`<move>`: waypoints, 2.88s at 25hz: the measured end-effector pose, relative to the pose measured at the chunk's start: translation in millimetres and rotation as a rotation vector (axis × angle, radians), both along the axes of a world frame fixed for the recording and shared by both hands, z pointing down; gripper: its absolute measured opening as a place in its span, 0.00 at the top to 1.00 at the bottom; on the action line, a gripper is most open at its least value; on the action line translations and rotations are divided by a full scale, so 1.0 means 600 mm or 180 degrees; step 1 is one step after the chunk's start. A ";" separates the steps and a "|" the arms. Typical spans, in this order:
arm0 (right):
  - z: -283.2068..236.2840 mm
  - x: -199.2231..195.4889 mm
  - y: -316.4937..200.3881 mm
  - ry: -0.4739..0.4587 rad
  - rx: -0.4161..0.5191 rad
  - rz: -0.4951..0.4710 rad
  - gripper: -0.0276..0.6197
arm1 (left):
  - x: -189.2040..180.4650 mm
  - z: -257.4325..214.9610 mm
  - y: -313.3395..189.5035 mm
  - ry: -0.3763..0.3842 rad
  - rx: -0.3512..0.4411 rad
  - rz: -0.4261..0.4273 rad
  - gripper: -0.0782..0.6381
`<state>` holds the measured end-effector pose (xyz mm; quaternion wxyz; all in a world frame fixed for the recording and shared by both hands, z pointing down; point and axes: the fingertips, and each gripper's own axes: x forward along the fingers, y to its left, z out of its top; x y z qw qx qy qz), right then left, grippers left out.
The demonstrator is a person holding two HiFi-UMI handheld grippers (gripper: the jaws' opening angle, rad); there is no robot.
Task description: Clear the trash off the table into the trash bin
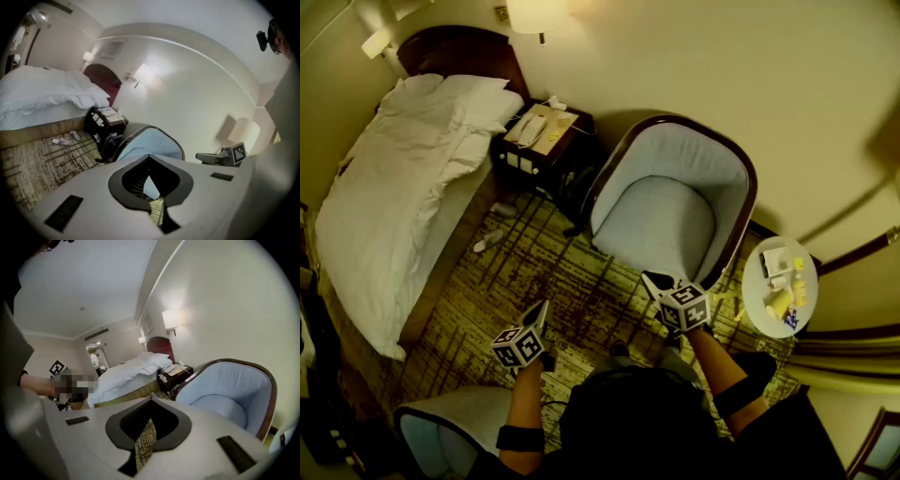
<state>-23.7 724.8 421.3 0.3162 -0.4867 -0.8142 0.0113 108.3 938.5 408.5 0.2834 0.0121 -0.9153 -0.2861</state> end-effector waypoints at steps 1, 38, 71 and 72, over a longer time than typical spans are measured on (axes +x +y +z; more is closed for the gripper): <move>0.006 -0.016 -0.016 -0.0009 -0.0030 0.0056 0.96 | -0.022 0.000 -0.012 -0.0016 -0.0025 0.0056 0.89; 0.098 0.008 -1.105 0.0066 0.0080 0.3169 0.96 | -0.351 0.032 -1.092 -0.0368 -0.0472 0.3352 0.89; 0.174 -0.093 -1.199 0.0170 0.0755 0.3595 0.90 | -0.482 0.078 -1.284 -0.0400 -0.0570 0.4643 0.89; 0.178 -0.099 -1.204 0.0157 0.0850 0.3548 0.89 | -0.483 0.082 -1.287 -0.0408 -0.0576 0.4696 0.89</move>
